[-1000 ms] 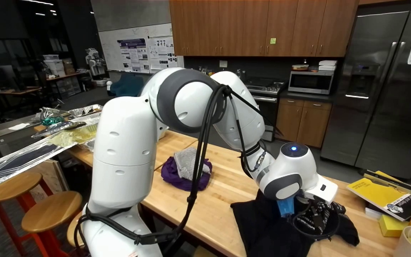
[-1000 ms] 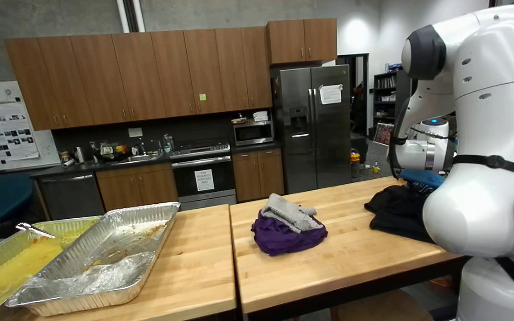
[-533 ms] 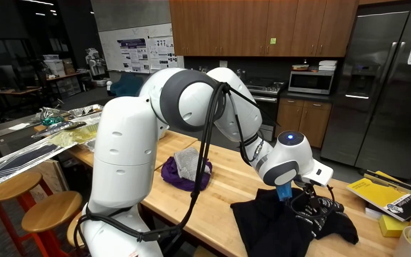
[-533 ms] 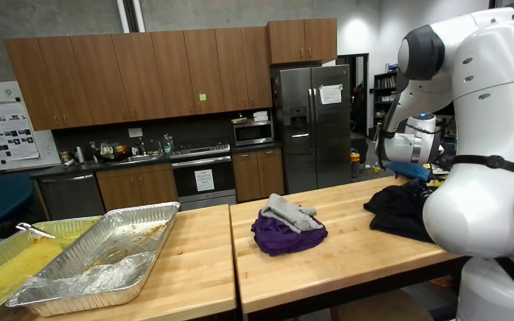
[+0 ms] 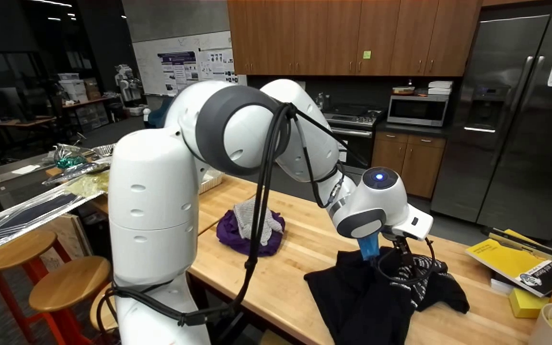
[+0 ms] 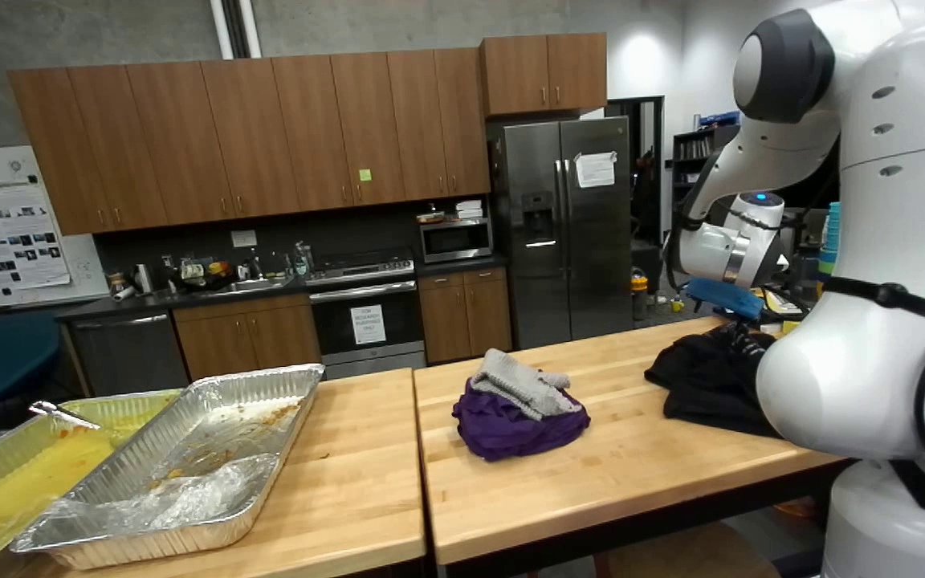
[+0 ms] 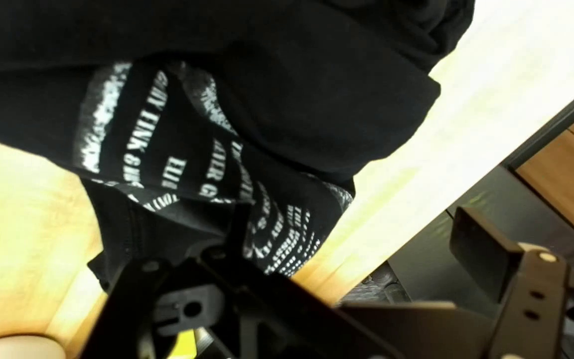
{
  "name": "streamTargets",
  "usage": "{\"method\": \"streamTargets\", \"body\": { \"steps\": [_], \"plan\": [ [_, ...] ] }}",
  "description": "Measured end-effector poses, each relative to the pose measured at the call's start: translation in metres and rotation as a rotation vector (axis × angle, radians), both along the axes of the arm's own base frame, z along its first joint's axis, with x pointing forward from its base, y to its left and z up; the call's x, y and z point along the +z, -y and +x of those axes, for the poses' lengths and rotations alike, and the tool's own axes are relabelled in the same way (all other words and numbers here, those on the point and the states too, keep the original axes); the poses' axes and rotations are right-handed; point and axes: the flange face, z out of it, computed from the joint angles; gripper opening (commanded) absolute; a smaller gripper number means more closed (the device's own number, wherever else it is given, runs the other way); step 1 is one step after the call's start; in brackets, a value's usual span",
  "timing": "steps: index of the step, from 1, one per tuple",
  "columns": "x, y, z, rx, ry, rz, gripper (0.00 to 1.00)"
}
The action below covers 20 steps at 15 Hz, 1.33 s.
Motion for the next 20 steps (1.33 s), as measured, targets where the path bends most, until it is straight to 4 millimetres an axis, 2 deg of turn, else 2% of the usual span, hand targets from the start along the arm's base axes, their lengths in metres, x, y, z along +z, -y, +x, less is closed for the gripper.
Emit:
{"method": "streamTargets", "body": {
  "steps": [4, 7, 14, 20],
  "plan": [
    [0.031, -0.006, -0.021, 0.018, 0.05, -0.014, 1.0],
    [0.046, -0.015, -0.037, 0.036, 0.062, 0.004, 1.0],
    [0.063, -0.043, -0.08, 0.125, 0.007, 0.164, 1.0],
    [0.057, -0.054, -0.105, 0.175, -0.027, 0.213, 1.0]
  ]
}}
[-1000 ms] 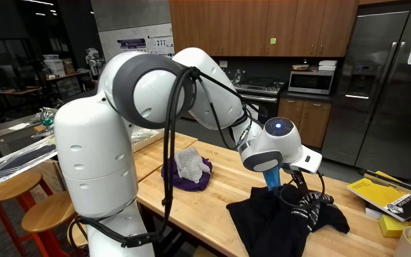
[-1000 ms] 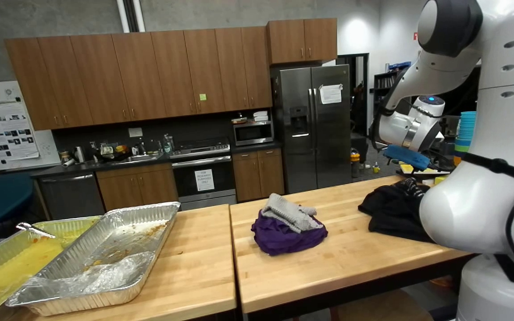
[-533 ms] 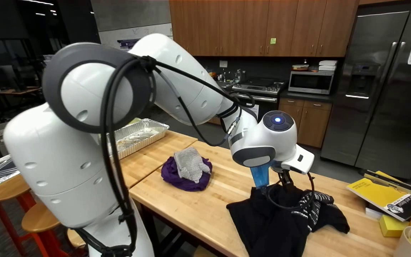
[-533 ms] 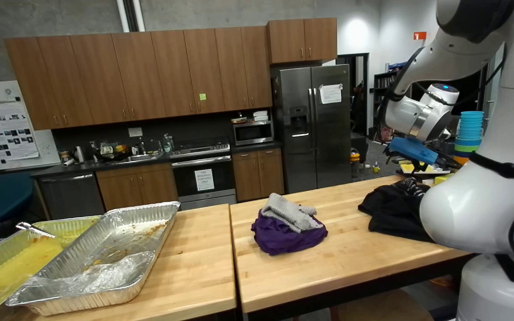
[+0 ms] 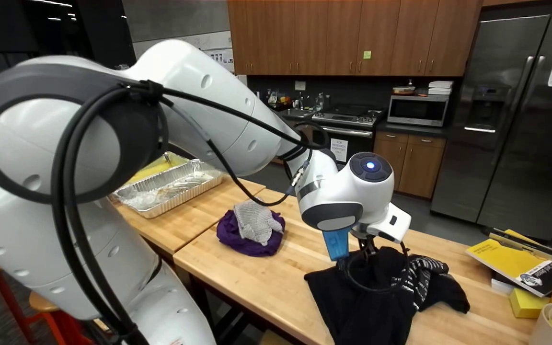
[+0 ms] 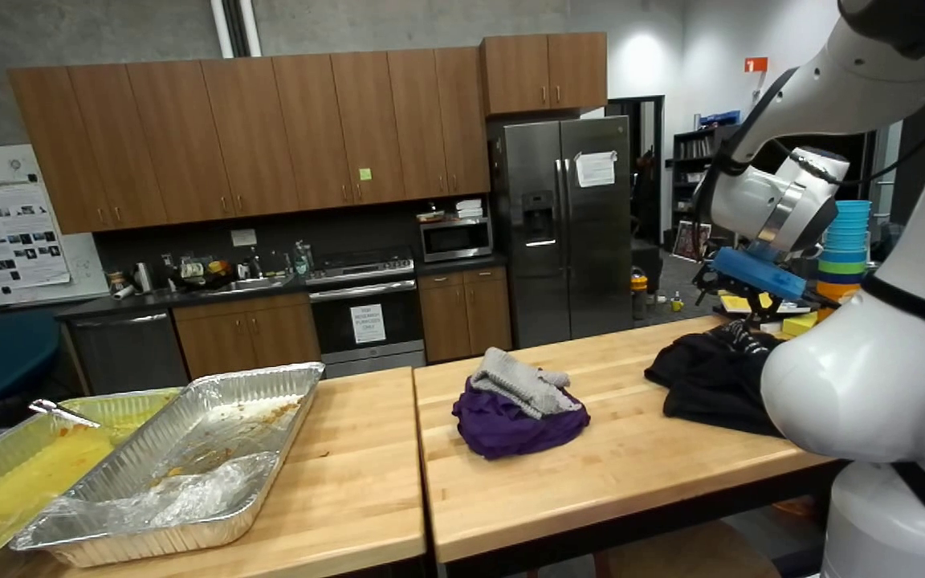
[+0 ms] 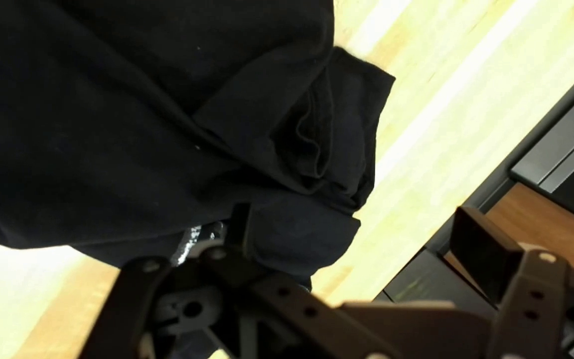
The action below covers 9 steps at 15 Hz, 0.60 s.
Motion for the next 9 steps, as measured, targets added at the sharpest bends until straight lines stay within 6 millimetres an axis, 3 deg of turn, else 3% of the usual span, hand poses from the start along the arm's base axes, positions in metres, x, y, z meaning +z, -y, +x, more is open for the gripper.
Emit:
{"method": "streamTargets", "body": {
  "steps": [6, 9],
  "plan": [
    [-0.005, 0.009, -0.002, -0.071, -0.001, 0.004, 1.0],
    [-0.017, 0.015, 0.003, -0.167, -0.024, 0.01, 1.0]
  ]
}}
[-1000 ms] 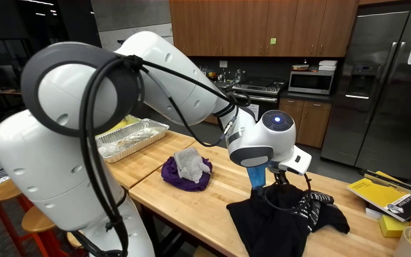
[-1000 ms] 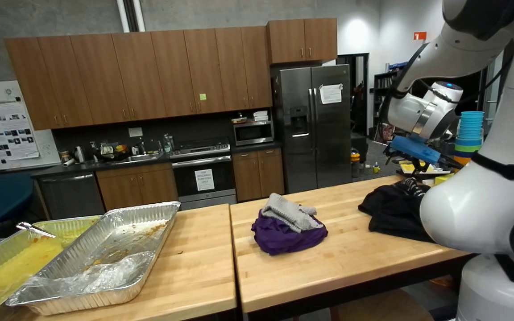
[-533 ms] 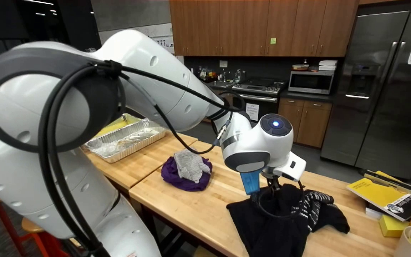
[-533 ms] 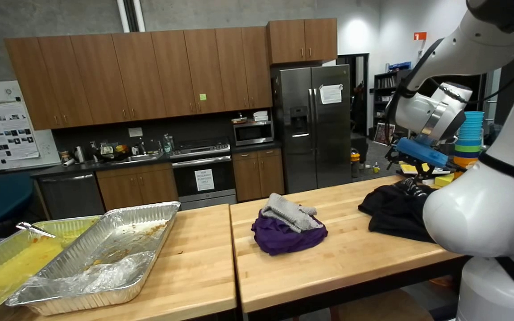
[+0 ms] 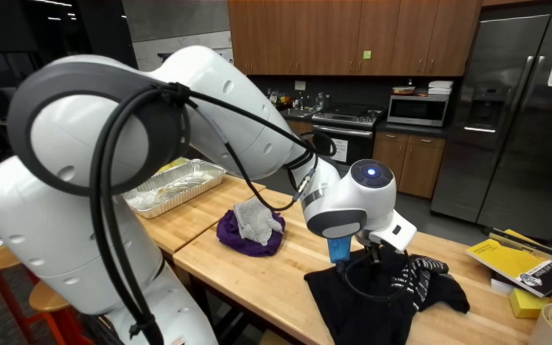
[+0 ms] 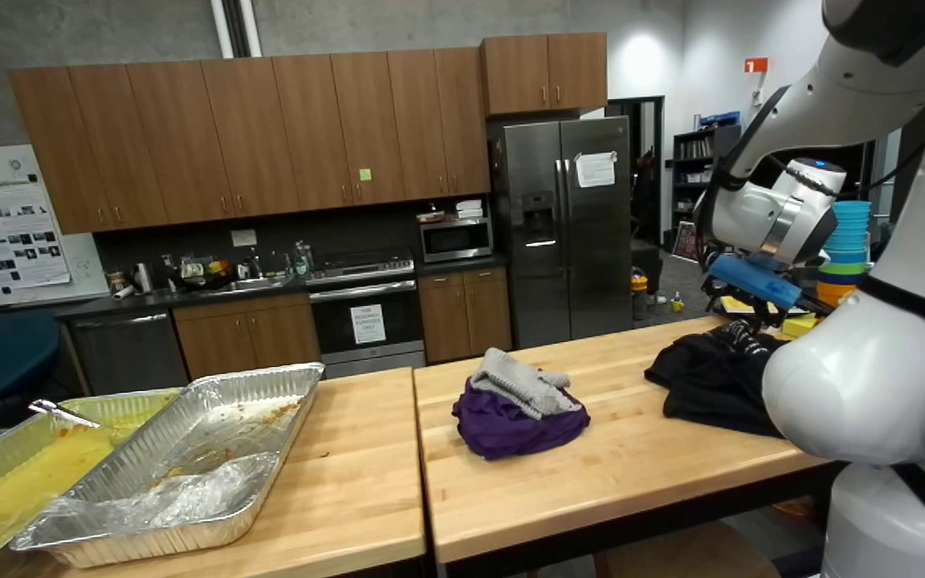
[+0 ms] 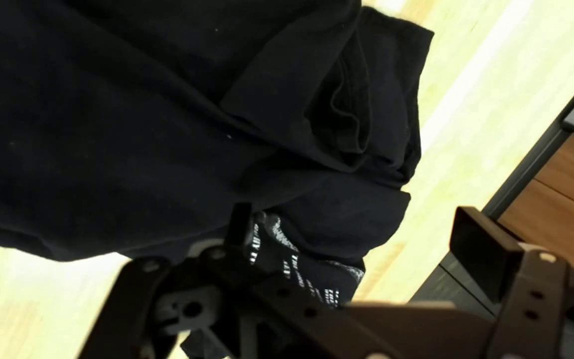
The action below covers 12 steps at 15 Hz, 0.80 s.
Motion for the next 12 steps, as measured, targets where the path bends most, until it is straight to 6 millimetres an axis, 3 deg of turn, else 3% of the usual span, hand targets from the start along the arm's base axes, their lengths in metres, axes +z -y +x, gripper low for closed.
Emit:
{"method": "streamTargets", "body": {
  "steps": [12],
  "plan": [
    [-0.049, 0.038, 0.041, -0.512, -0.154, 0.182, 1.0]
  ]
}}
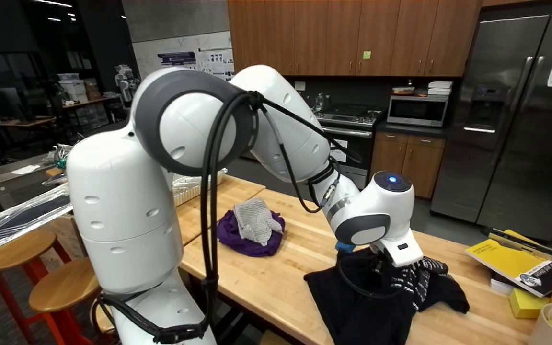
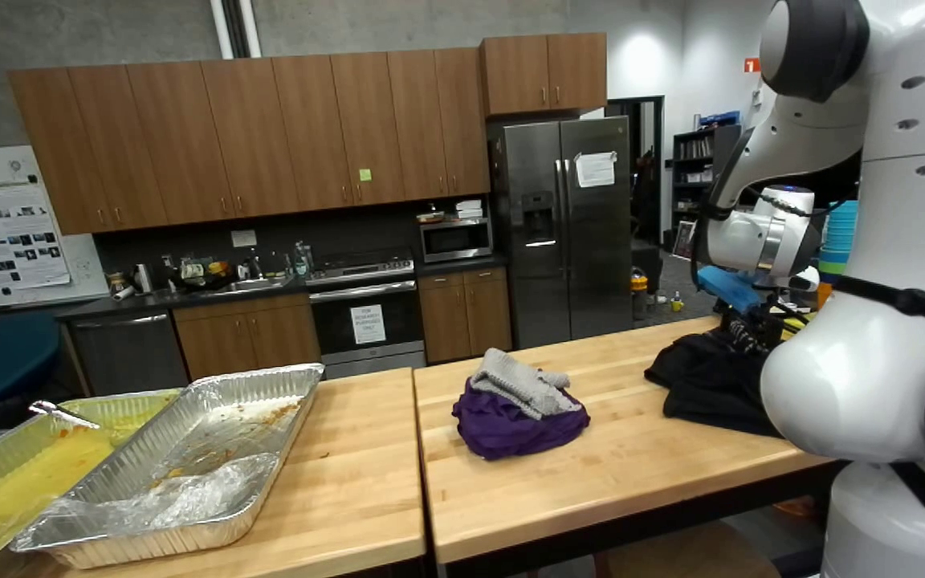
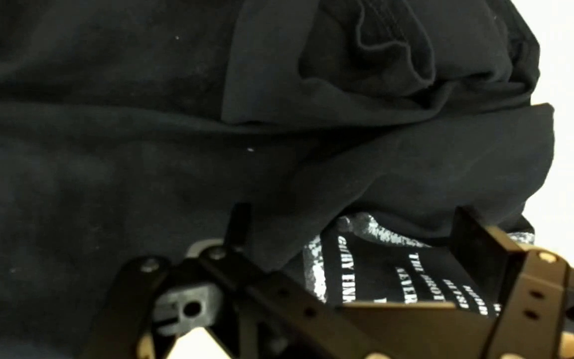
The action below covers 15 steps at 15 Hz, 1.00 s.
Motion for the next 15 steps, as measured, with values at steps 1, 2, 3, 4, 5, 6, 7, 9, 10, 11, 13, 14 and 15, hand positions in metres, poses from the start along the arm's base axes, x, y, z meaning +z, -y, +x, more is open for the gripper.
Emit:
{"method": "streamTargets", "body": {
  "steps": [1, 2, 3, 4, 5, 6, 7, 9, 10, 11, 13, 14, 15],
  "plan": [
    [-0.003, 0.006, 0.002, -0.044, -0.013, 0.02, 1.0],
    [-0.005, 0.012, 0.003, -0.086, -0.027, 0.042, 1.0],
    [-0.007, 0.017, 0.004, -0.122, -0.041, 0.063, 1.0],
    [-0.009, 0.022, 0.006, -0.155, -0.055, 0.084, 1.0],
    [-0.01, 0.026, 0.008, -0.183, -0.067, 0.105, 1.0],
    [-0.011, 0.028, 0.01, -0.205, -0.078, 0.126, 1.0],
    [-0.012, 0.029, 0.013, -0.221, -0.088, 0.147, 1.0],
    [-0.015, 0.029, 0.02, -0.244, -0.104, 0.19, 1.0],
    [-0.017, 0.028, 0.025, -0.252, -0.11, 0.21, 1.0],
    [-0.019, 0.027, 0.029, -0.255, -0.115, 0.229, 1.0],
    [-0.023, 0.024, 0.039, -0.258, -0.12, 0.257, 1.0],
    [-0.025, 0.022, 0.044, -0.255, -0.125, 0.266, 1.0],
    [-0.027, 0.02, 0.048, -0.252, -0.13, 0.272, 1.0]
  ]
}}
